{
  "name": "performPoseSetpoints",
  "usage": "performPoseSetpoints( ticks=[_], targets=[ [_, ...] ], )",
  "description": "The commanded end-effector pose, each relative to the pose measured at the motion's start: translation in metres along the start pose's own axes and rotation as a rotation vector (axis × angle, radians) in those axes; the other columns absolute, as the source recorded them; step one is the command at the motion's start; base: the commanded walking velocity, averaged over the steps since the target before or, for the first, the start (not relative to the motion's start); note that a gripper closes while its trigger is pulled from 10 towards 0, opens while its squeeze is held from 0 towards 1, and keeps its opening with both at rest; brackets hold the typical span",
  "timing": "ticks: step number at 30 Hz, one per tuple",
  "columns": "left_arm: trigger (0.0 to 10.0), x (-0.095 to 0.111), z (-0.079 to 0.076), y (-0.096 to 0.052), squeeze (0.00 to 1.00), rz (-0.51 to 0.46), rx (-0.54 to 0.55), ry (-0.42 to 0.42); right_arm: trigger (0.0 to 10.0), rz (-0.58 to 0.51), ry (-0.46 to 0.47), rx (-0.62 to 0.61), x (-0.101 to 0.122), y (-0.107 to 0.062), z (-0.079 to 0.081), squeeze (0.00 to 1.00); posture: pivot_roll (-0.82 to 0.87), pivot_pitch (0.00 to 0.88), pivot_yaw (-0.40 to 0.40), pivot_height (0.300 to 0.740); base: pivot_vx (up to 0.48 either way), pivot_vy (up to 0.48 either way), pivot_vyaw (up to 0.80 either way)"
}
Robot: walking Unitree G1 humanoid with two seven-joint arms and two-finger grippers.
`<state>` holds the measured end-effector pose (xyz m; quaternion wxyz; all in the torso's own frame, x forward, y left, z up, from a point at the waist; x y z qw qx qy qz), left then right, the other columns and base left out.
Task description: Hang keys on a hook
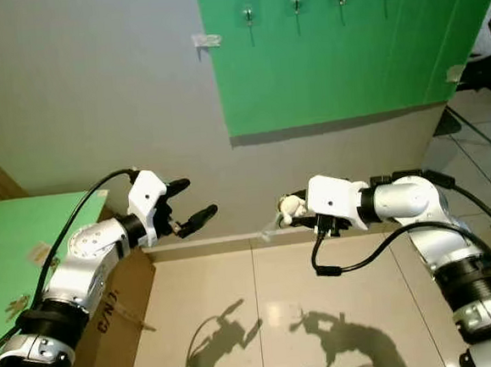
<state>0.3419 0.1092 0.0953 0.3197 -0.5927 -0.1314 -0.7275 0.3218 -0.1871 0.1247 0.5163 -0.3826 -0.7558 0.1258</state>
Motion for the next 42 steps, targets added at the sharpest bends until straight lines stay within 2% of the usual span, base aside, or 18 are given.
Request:
performPoseSetpoints(
  ticks=[1, 2, 5, 7, 9, 10, 11, 13, 16, 19, 23, 25, 28, 31, 34, 37, 41, 42],
  targets=[
    [10.0, 0.011, 0.003, -0.003, 0.0, -0.021, -0.053, 0.036, 0.0, 0.01, -0.132, -0.016, 0.01, -0.001, -0.011, 0.0, -0.28, 0.0, 0.121, 0.74, 0.0, 0.0, 0.0],
    [10.0, 0.011, 0.003, -0.003, 0.0, -0.021, -0.053, 0.036, 0.0, 0.01, -0.132, -0.016, 0.01, -0.001, -0.011, 0.0, -0.28, 0.0, 0.121, 0.74, 0.0, 0.0, 0.0],
    [10.0, 0.02, 0.0, -0.005, 0.0, -0.047, -0.115, 0.045, 0.0, -0.002, -0.225, -0.039, 0.02, -0.002, -0.019, 0.0, -0.28, 0.0, 0.12, 0.74, 0.0, 0.0, 0.0],
    [10.0, 0.027, -0.001, -0.008, 0.0, -0.062, -0.157, 0.064, 0.0, -0.018, -0.351, -0.071, 0.03, -0.002, -0.027, 0.0, -0.28, 0.0, 0.121, 0.74, 0.0, 0.0, 0.0],
    [10.0, 0.031, -0.001, -0.009, 0.0, -0.063, -0.183, 0.079, 0.0, 0.011, -0.528, -0.075, 0.036, -0.003, -0.032, 0.0, -0.28, 0.0, 0.125, 0.74, 0.0, 0.0, 0.0],
    [10.0, 0.031, -0.001, -0.009, 0.0, -0.063, -0.183, 0.079, 0.0, 0.011, -0.528, -0.075, 0.036, -0.003, -0.032, 0.0, -0.28, 0.0, 0.125, 0.74, 0.0, 0.0, 0.0],
    [10.0, 0.032, -0.002, -0.01, 0.0, -0.061, -0.2, 0.087, 0.0, 0.035, -0.677, -0.073, 0.042, -0.004, -0.037, 0.0, -0.28, 0.0, 0.13, 0.74, 0.0, 0.0, 0.0],
    [10.0, 0.034, -0.004, -0.009, 0.0, -0.059, -0.212, 0.092, 0.0, 0.087, -0.834, -0.04, 0.045, -0.005, -0.04, 0.0, -0.28, 0.0, 0.132, 0.74, 0.0, 0.0, 0.0],
    [10.0, 0.035, -0.008, -0.007, 0.0, -0.06, -0.229, 0.09, 0.0, 0.172, -0.966, 0.03, 0.041, -0.006, -0.042, 0.0, -0.29, 0.0, 0.138, 0.74, 0.0, 0.0, 0.0],
    [10.0, 0.034, -0.019, -0.004, 0.0, -0.06, -0.266, 0.08, 0.0, 0.13, -1.053, 0.099, 0.044, -0.001, -0.035, 0.0, -0.3, 0.0, 0.135, 0.74, 0.0, 0.0, 0.0],
    [10.0, 0.035, -0.024, -0.002, 0.0, -0.061, -0.286, 0.084, 0.0, 0.086, -1.09, 0.087, 0.053, 0.002, -0.037, 0.0, -0.29, 0.0, 0.132, 0.74, 0.0, 0.0, 0.0],
    [10.0, 0.045, -0.025, -0.002, 0.0, -0.107, -0.312, 0.061, 0.0, 0.016, -1.153, 0.047, 0.068, 0.005, -0.04, 0.0, -0.29, 0.0, 0.13, 0.74, 0.0, 0.0, 0.0],
    [10.0, 0.051, -0.026, -0.003, 0.0, -0.134, -0.333, 0.043, 0.0, -0.028, -1.182, 0.023, 0.077, 0.005, -0.042, 0.0, -0.29, 0.0, 0.127, 0.74, 0.0, 0.0, 0.0],
    [10.0, 0.055, -0.021, -0.005, 0.0, -0.159, -0.349, 0.022, 0.0, -0.127, -1.24, -0.009, 0.099, 0.003, -0.046, 0.0, -0.29, 0.0, 0.13, 0.74, 0.0, 0.0, 0.0],
    [10.0, 0.056, -0.02, -0.006, 0.0, -0.166, -0.366, 0.009, 0.0, -0.167, -1.245, -0.024, 0.107, 0.0, -0.048, 0.0, -0.3, 0.0, 0.129, 0.74, 0.0, 0.0, 0.0],
    [10.0, 0.062, -0.012, -0.006, 0.0, -0.196, -0.351, -0.005, 0.0, -0.233, -1.204, -0.046, 0.118, -0.006, -0.051, 0.0, -0.3, 0.0, 0.13, 0.74, 0.0, 0.0, 0.0],
    [10.0, 0.064, -0.006, -0.006, 0.0, -0.186, -0.34, 0.001, 0.0, -0.25, -1.211, -0.049, 0.12, -0.007, -0.053, 0.0, -0.3, 0.0, 0.13, 0.74, 0.0, 0.0, 0.0],
    [7.2, 0.064, -0.003, -0.005, 0.0, -0.175, -0.336, 0.009, 0.0, -0.258, -1.215, -0.047, 0.121, -0.007, -0.052, 0.0, -0.3, 0.0, 0.13, 0.74, 0.0, 0.0, 0.0]
  ],
)
Point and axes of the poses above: a point about 5 cm out from each wrist's last joint towards the gripper, its own y axis pointing out of the wrist towards the gripper, its own x axis along the axis of the wrist's last joint, z = x × y, the point moved 3 cm from there along y, pointing out of the wrist towards the gripper, and after that the axes turned 8 degrees about y, right-handed, at the moved point
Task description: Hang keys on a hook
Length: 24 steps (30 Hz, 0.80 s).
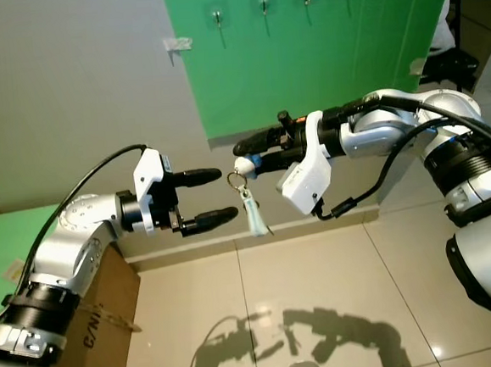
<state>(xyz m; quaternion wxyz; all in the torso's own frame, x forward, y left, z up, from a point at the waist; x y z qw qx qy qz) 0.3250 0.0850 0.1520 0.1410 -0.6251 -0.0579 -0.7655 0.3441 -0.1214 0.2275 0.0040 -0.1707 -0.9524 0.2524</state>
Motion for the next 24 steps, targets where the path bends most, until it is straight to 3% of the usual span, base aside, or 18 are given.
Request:
performPoseSetpoints(
  ticks=[1, 2, 3, 4, 5, 10, 24],
  targets=[
    [6.7, 0.001, 0.008, -0.005, 0.0, 0.025, 0.013, 0.012, 0.0, -0.024, -0.017, -0.026, 0.002, 0.001, -0.007, 0.0, -0.3, 0.0, 0.133, 0.74, 0.0, 0.0, 0.0],
    [4.5, 0.001, 0.009, -0.005, 0.0, 0.03, 0.013, 0.024, 0.0, -0.029, -0.018, -0.024, 0.003, 0.001, -0.006, 0.0, -0.3, 0.0, 0.133, 0.74, 0.0, 0.0, 0.0],
    [4.5, 0.002, 0.01, -0.006, 0.0, 0.032, 0.018, 0.031, 0.0, -0.035, -0.017, -0.024, 0.003, 0.001, -0.005, 0.0, -0.3, 0.0, 0.134, 0.74, 0.0, 0.0, 0.0],
    [7.9, 0.002, 0.011, -0.006, 0.0, 0.025, 0.013, 0.022, 0.0, -0.044, -0.013, -0.026, 0.004, 0.001, -0.005, 0.0, -0.3, 0.0, 0.134, 0.74, 0.0, 0.0, 0.0],
    [10.0, 0.004, 0.01, -0.006, 0.0, 0.015, -0.001, 0.017, 0.0, -0.052, -0.011, -0.027, 0.006, 0.002, -0.004, 0.0, -0.3, 0.0, 0.134, 0.74, 0.0, 0.0, 0.0],
    [10.0, 0.01, 0.004, -0.006, 0.0, -0.036, -0.068, -0.027, 0.0, -0.088, 0.002, -0.035, 0.011, 0.003, -0.004, 0.0, -0.31, 0.0, 0.137, 0.74, 0.0, 0.0, 0.0],
    [10.0, 0.03, 0.008, -0.007, 0.0, -0.151, -0.076, -0.096, 0.0, -0.119, 0.029, -0.057, 0.015, 0.007, -0.002, 0.0, -0.3, 0.0, 0.139, 0.74, 0.0, 0.0, 0.0]
  ],
)
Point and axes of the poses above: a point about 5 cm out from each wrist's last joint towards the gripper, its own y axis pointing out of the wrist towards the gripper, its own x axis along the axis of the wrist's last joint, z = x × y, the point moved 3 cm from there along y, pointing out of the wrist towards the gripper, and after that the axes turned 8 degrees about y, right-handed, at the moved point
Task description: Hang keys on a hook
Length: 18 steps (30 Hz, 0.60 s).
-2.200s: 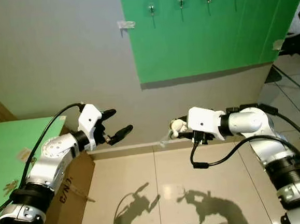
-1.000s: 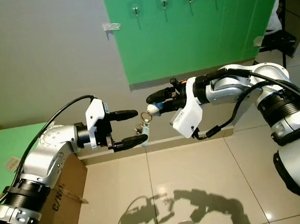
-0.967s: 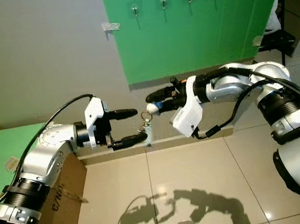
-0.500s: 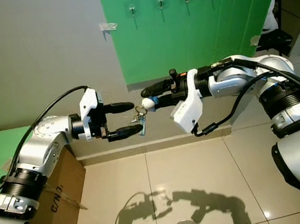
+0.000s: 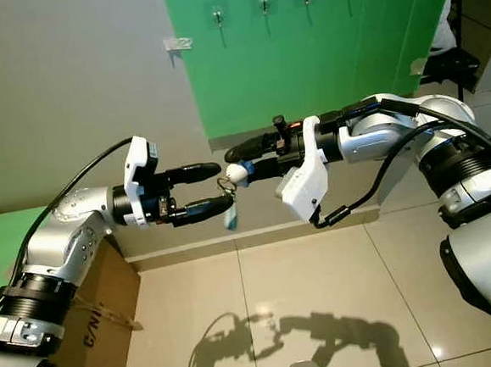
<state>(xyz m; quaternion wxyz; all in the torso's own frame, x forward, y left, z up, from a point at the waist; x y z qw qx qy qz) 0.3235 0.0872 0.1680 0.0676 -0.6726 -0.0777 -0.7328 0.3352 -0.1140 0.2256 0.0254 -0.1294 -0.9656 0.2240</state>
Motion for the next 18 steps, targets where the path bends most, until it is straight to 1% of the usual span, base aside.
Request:
performPoseSetpoints(
  ticks=[1, 5, 10, 18],
  targets=[
    [10.0, 0.015, 0.004, -0.001, 0.0, -0.027, -0.008, 0.033, 0.0, -0.024, 0.0, -0.003, 0.003, 0.003, 0.0, 0.0, -0.3, 0.0, 0.139, 0.74, 0.0, 0.0, 0.0],
    [10.0, 0.019, 0.004, -0.001, 0.0, -0.036, -0.014, 0.032, 0.0, -0.034, -0.002, -0.007, 0.005, 0.005, -0.002, 0.0, -0.3, 0.0, 0.137, 0.74, 0.0, 0.0, 0.0],
    [10.0, 0.016, 0.003, -0.003, 0.0, -0.021, -0.025, 0.028, 0.0, -0.043, 0.002, -0.018, 0.006, 0.006, -0.004, 0.0, -0.3, 0.0, 0.136, 0.74, 0.0, 0.0, 0.0],
    [10.0, 0.01, 0.004, -0.008, 0.0, 0.002, -0.032, 0.013, 0.0, -0.058, 0.027, -0.075, 0.007, 0.004, -0.013, 0.0, -0.3, 0.0, 0.139, 0.74, 0.0, 0.0, 0.0]
  ],
)
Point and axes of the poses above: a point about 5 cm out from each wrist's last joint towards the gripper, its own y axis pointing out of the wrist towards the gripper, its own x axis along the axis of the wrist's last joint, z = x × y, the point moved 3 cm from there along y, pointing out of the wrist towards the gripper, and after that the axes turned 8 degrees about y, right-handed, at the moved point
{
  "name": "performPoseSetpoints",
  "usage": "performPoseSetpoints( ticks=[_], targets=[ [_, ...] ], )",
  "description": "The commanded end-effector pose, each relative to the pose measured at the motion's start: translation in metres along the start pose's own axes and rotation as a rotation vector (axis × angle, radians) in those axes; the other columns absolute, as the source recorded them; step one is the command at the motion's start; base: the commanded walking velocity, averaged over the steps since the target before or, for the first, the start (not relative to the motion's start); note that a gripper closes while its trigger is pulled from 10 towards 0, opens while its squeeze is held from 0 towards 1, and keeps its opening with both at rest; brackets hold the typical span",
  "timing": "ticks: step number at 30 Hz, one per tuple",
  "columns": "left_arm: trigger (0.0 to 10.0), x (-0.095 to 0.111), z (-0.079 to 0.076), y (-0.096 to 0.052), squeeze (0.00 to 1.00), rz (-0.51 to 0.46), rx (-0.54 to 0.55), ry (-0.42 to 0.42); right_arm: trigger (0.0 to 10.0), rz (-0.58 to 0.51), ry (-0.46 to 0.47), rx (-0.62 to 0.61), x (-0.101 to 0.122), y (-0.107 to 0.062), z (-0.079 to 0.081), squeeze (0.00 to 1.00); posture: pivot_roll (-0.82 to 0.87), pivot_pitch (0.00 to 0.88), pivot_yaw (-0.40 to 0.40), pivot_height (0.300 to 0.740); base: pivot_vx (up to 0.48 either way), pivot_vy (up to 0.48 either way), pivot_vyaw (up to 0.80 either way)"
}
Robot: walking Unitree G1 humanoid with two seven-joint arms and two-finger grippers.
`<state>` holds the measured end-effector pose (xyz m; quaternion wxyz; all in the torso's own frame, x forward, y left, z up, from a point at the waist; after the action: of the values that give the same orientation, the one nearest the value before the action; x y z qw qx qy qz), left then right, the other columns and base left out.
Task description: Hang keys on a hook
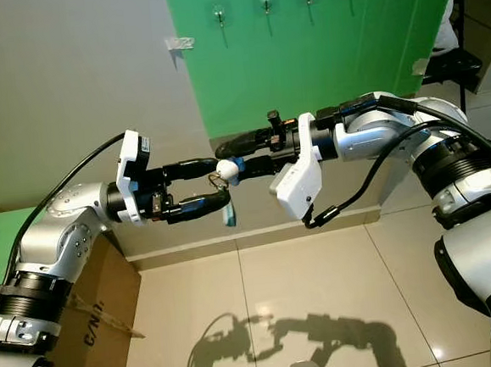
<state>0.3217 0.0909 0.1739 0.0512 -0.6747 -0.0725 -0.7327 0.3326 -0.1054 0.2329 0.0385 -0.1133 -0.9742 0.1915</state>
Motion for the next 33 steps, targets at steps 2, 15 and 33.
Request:
performPoseSetpoints(
  ticks=[2, 15, 33],
  targets=[
    [10.0, 0.004, 0.004, -0.006, 0.0, 0.015, -0.004, 0.014, 0.0, -0.018, 0.006, -0.02, 0.002, -0.002, -0.004, 0.0, -0.3, 0.0, 0.139, 0.74, 0.0, 0.0, 0.0],
    [10.0, 0.012, 0.007, -0.009, 0.0, -0.025, -0.025, 0.021, 0.0, -0.023, 0.037, -0.02, 0.003, -0.008, -0.001, 0.0, -0.32, 0.0, 0.142, 0.74, 0.0, 0.0, 0.0],
    [0.0, 0.013, 0.001, -0.007, 0.0, -0.05, -0.089, -0.015, 0.0, -0.066, 0.062, -0.033, 0.011, -0.002, -0.002, 0.0, -0.31, 0.0, 0.141, 0.74, 0.0, 0.0, 0.0]
  ],
)
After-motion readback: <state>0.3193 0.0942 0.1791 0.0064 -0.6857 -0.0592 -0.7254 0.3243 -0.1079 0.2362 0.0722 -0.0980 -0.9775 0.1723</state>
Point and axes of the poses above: a point about 5 cm out from each wrist's last joint towards the gripper, its own y axis pointing out of the wrist towards the gripper, its own x axis along the axis of the wrist's last joint, z = x × y, the point moved 3 cm from there along y, pointing out of the wrist towards the gripper, and after that the axes turned 8 degrees about y, right-handed, at the moved point
